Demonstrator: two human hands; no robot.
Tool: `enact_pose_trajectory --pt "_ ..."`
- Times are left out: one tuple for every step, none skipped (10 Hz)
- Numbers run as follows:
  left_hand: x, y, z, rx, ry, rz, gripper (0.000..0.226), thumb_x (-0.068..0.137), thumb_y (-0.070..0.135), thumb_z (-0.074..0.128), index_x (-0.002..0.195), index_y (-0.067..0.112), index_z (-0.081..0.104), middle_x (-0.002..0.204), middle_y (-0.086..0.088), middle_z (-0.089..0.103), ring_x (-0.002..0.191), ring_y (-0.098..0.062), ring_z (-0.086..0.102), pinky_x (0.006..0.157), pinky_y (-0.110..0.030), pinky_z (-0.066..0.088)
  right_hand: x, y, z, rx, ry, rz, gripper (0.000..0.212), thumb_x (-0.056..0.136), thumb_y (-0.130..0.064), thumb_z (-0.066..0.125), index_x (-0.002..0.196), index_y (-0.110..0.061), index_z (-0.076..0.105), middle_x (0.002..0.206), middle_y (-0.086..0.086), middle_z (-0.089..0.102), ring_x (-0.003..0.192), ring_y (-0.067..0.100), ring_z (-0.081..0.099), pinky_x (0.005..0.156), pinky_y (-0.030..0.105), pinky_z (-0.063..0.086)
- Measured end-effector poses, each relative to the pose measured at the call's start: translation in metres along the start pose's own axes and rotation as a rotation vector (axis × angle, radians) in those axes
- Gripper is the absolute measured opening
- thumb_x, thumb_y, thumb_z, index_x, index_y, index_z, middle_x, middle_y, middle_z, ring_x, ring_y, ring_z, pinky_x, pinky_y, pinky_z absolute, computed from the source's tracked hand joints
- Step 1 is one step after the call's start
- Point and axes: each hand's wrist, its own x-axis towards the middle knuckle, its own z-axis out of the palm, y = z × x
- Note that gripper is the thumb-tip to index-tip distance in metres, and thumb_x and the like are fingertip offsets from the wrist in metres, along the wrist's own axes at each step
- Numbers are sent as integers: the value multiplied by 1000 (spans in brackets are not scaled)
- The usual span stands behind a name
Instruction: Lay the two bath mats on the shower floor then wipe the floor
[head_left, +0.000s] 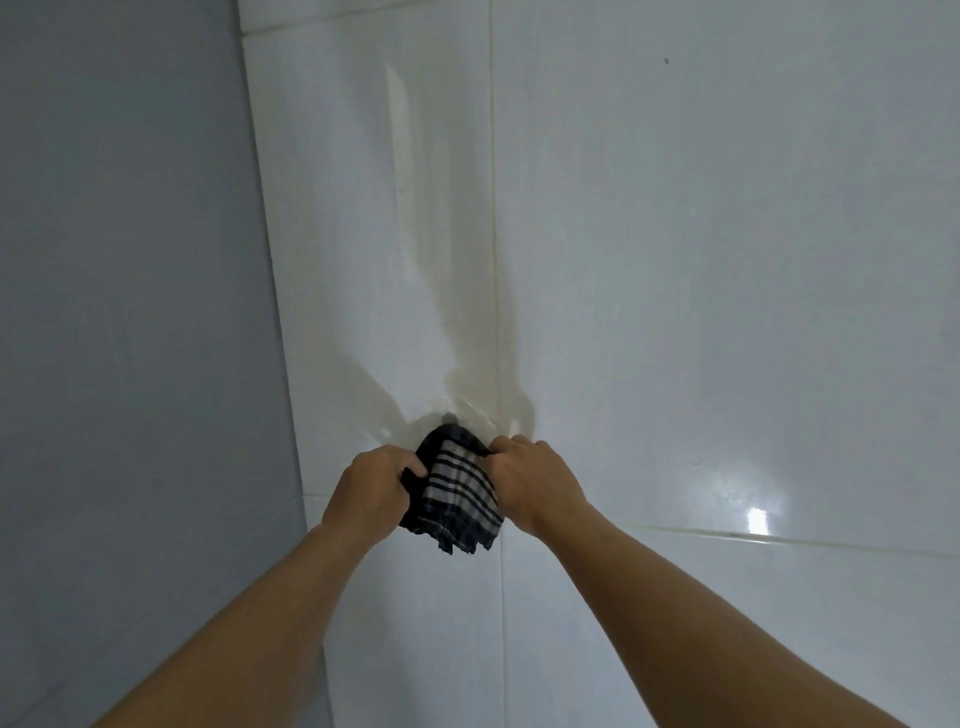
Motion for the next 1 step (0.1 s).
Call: enact_pose_trajectory --pt "-8 7 -10 73 39 -53 42 89 -12 45 109 20 65 103 -11 66 86 -21 60 75 -31 52 -6 8 -5 23 -14 0 22 97 -22 51 112 -16 67 111 4 60 103 26 56 85 36 42"
